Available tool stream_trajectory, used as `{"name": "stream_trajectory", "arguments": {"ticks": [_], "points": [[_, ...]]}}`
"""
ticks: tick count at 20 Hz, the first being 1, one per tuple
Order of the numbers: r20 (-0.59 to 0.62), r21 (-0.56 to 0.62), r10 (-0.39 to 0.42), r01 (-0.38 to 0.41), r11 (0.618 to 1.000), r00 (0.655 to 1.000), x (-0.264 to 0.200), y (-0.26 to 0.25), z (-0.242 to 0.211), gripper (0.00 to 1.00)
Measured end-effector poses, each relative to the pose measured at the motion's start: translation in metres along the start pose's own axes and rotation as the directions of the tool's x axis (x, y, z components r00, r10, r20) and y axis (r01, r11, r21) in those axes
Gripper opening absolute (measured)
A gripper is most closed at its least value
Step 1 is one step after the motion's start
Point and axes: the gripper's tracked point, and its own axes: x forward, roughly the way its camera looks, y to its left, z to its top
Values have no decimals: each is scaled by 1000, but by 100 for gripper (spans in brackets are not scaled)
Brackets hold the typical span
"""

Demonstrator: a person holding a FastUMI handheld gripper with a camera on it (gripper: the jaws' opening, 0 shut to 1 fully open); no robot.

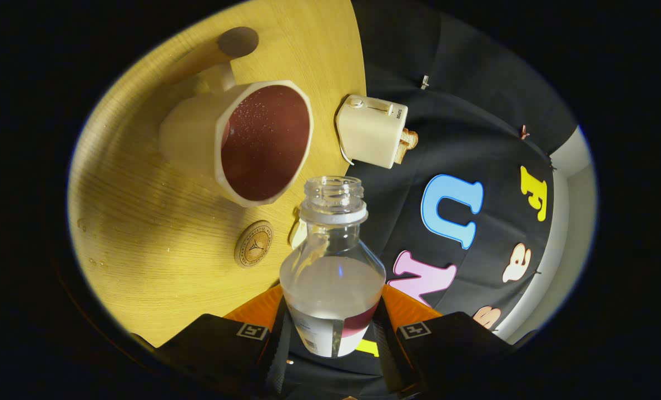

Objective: Take the bottle from table, then pour the juice into the cup, finally place the bottle on the coaster

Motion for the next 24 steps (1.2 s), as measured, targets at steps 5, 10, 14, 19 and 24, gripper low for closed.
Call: {"name": "stream_trajectory", "arguments": {"ticks": [5, 10, 14, 19, 24], "points": [[1, -40, 7, -7, 999, 1000, 0, 3, -2, 70], [33, -104, 7, -3, 995, 999, 2, 5, 4, 70], [44, -136, 1, 5, 991, 999, 4, 3, 5, 70], [80, -202, -14, 30, 979, 997, 7, -3, 7, 70], [95, -239, -22, 45, 970, 995, 13, -9, 11, 70]]}}
